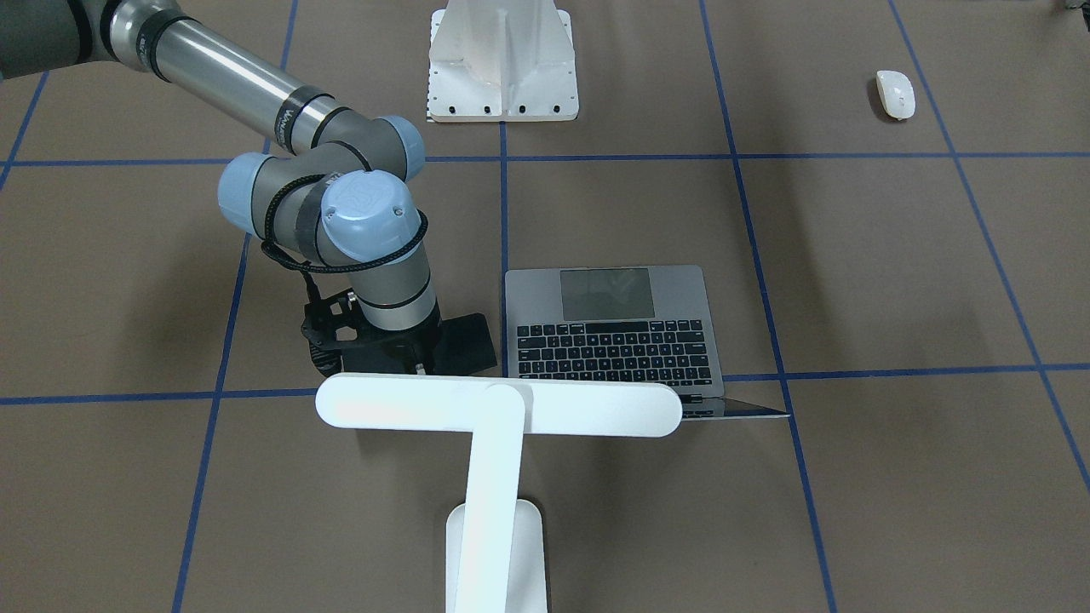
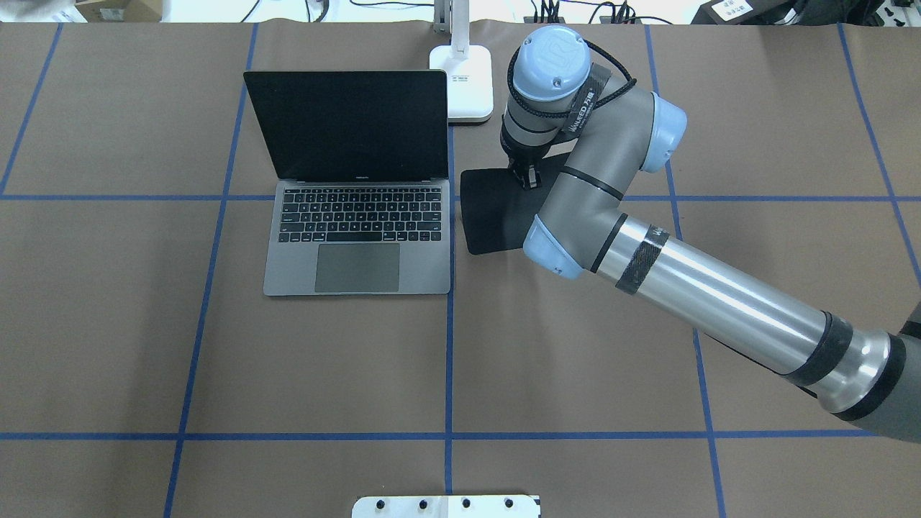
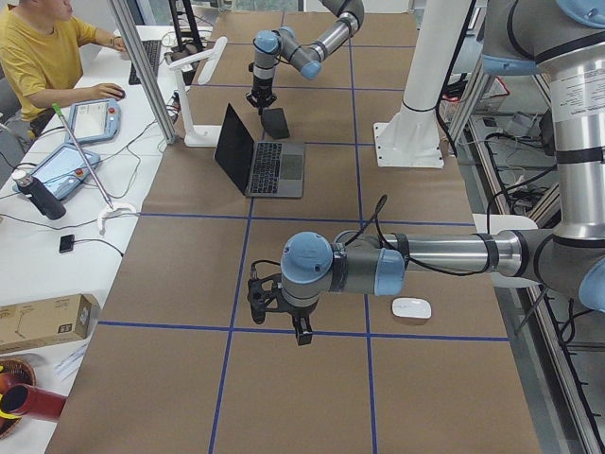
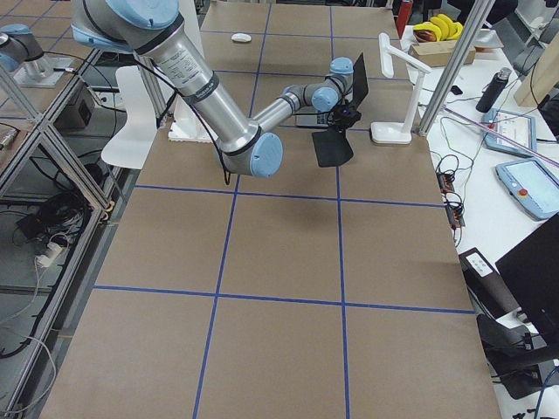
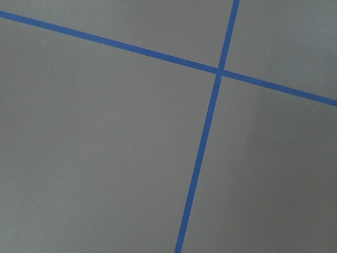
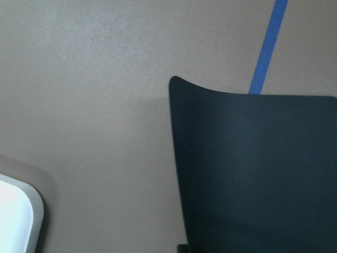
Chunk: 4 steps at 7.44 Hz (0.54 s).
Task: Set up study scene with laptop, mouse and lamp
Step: 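Lower the mouse pad flat onto the table with the right gripper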
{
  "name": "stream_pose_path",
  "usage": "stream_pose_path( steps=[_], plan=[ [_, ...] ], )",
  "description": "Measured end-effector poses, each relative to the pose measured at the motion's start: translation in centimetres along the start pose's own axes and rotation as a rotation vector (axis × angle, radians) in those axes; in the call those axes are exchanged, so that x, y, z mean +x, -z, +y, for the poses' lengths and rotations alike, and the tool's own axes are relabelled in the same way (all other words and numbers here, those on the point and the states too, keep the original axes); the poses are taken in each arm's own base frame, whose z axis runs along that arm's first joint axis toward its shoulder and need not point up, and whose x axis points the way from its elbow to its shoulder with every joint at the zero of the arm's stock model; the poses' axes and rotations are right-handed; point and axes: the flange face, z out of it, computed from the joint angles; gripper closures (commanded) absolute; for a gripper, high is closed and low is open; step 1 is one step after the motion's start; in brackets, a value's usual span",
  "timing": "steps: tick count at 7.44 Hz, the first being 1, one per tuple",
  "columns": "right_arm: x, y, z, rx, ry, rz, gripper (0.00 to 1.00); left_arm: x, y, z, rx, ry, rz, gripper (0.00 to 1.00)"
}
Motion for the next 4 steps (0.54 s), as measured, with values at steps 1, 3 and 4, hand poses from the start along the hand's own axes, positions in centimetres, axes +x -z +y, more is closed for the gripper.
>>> stream_pose_path(
  steps=[1, 3, 4],
  plan=[
    [-0.05, -0.07, -0.24, 0.003, -0.006, 0.001, 0.58, -0.09, -0.08, -0.01, -0.001, 0.001, 0.000, 0.00],
    [-0.07, -0.13, -0.45, 0.005, -0.009, 0.002, 0.00, -0.10, -0.10, -0.07, 0.000, 0.000, 0.000, 0.00],
    [-0.10, -0.01, -0.40, 0.002, -0.001, 0.000, 0.00, -0.03, -0.05, -0.16, 0.001, -0.001, 0.000, 0.00]
  ],
)
